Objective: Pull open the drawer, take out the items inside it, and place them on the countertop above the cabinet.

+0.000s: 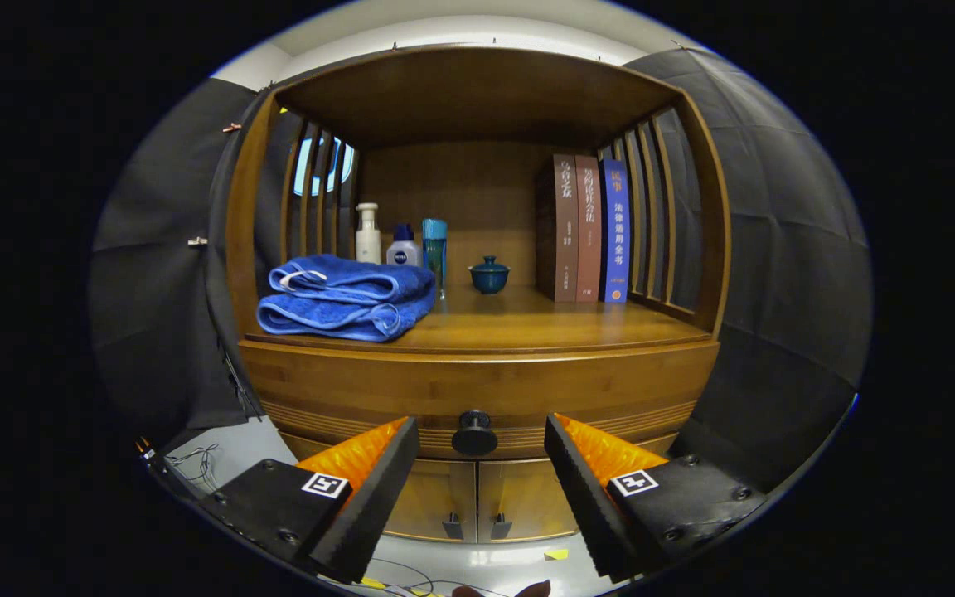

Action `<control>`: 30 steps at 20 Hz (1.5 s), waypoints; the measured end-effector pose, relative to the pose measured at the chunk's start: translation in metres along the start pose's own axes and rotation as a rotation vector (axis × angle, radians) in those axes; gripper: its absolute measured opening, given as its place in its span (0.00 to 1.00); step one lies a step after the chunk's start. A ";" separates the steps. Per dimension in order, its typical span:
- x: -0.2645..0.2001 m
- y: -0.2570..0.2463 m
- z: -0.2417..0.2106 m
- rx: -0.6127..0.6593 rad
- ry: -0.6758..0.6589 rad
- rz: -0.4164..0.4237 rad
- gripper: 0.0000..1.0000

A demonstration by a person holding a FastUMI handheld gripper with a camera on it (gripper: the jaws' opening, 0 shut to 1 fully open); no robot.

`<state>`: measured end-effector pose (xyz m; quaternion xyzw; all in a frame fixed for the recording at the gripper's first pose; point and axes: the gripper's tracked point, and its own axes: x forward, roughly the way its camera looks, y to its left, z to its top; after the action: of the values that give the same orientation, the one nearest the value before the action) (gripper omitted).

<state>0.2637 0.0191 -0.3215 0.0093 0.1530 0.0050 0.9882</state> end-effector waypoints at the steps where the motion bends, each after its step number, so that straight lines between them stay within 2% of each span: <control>1: 0.008 0.000 -0.005 0.000 0.014 0.007 0.99; 4: 0.033 0.002 -0.019 0.012 0.049 0.016 0.99; 5: 0.040 0.002 -0.024 0.022 0.062 0.019 0.95; 10: 0.065 0.004 -0.038 0.013 0.101 0.022 0.55; 14: 0.067 0.003 -0.038 -0.040 0.061 0.012 0.44; 15: 0.061 0.003 -0.038 -0.049 0.063 0.012 0.37; 17: 0.061 0.003 -0.036 -0.053 0.076 0.013 0.29; 30: -0.031 -0.003 -0.054 -0.018 0.070 0.040 0.29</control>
<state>0.2179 0.0166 -0.3642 0.0031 0.1873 0.0264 0.9819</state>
